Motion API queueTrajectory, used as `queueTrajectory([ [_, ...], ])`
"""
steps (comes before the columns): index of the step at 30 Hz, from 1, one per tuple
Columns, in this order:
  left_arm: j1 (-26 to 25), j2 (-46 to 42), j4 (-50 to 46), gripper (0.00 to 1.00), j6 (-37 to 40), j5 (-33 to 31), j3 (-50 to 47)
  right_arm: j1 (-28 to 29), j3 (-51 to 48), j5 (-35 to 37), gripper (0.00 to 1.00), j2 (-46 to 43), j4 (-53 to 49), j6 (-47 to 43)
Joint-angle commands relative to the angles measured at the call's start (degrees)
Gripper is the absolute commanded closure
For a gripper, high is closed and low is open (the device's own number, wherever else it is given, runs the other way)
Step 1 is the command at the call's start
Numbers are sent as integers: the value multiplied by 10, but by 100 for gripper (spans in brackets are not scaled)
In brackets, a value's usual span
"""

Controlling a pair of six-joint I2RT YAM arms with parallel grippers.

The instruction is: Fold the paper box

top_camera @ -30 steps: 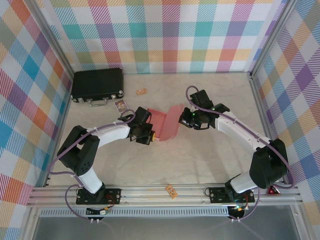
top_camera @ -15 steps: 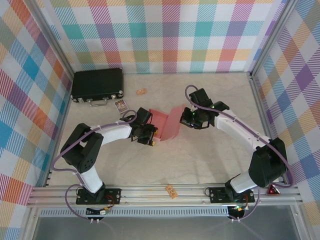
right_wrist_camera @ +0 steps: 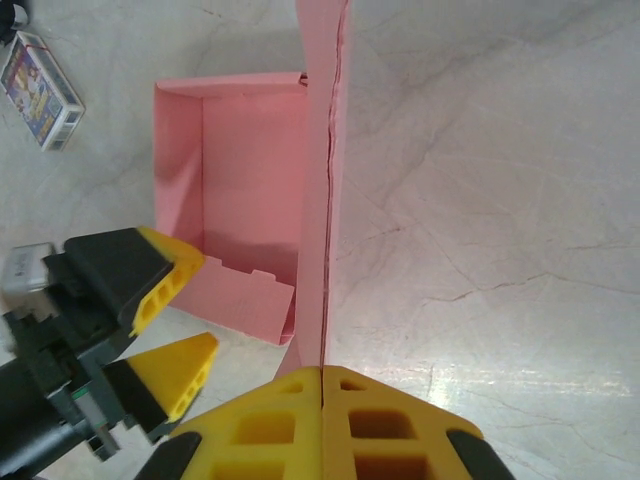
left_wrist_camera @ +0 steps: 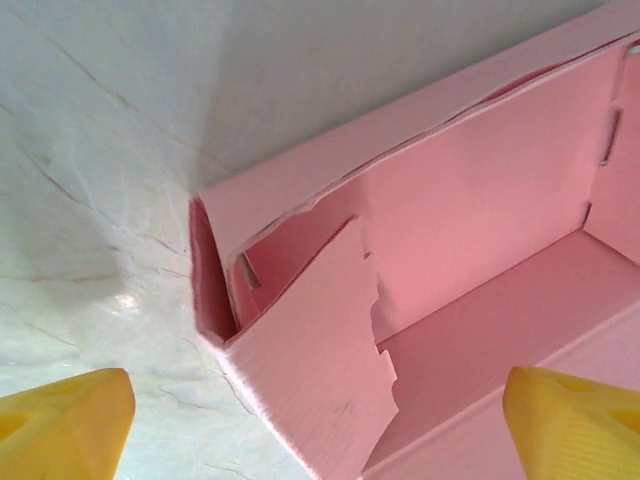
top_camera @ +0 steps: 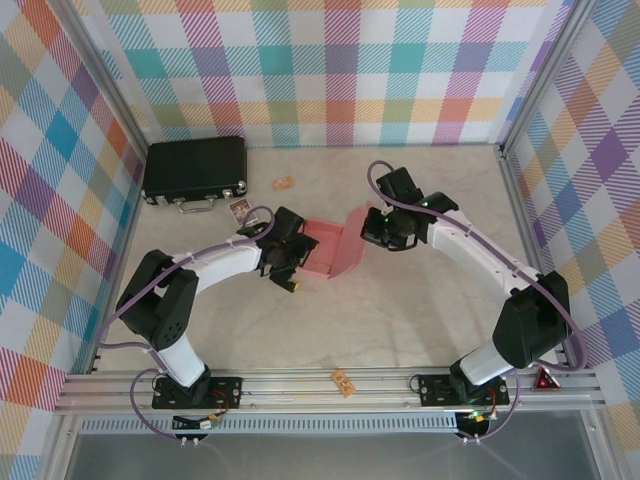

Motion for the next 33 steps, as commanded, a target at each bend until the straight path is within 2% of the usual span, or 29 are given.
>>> queueTrajectory([
  [1, -6, -35, -74, 2, 103, -88, 39, 2, 35, 17, 100, 15, -36, -36],
  [5, -6, -26, -169, 2, 283, -215, 111, -4, 70, 16, 100, 43, -58, -75],
  [7, -5, -8, -176, 1, 402, -241, 134, -7, 90, 13, 100, 59, -71, -99],
  [9, 0, 17, -167, 2, 523, -225, 148, -11, 110, 8, 100, 76, -80, -131],
  [12, 14, 46, -131, 3, 635, -164, 145, -14, 133, -6, 100, 98, -84, -185],
  [13, 20, 54, -122, 4, 651, -142, 143, -13, 141, -7, 100, 106, -88, -201],
  [15, 37, 70, -101, 11, 676, -86, 142, -14, 162, -6, 100, 124, -98, -237],
  [18, 57, 90, -103, 21, 675, -65, 152, -14, 199, 9, 100, 151, -124, -275],
  [22, 65, 93, -93, 22, 670, -34, 150, -14, 238, 20, 100, 179, -143, -316],
  [29, 65, 83, -83, 22, 615, -25, 120, -13, 259, 41, 100, 196, -130, -363],
  [33, 65, 78, -52, 28, 574, 33, 92, -10, 262, 53, 100, 197, -115, -396],
])
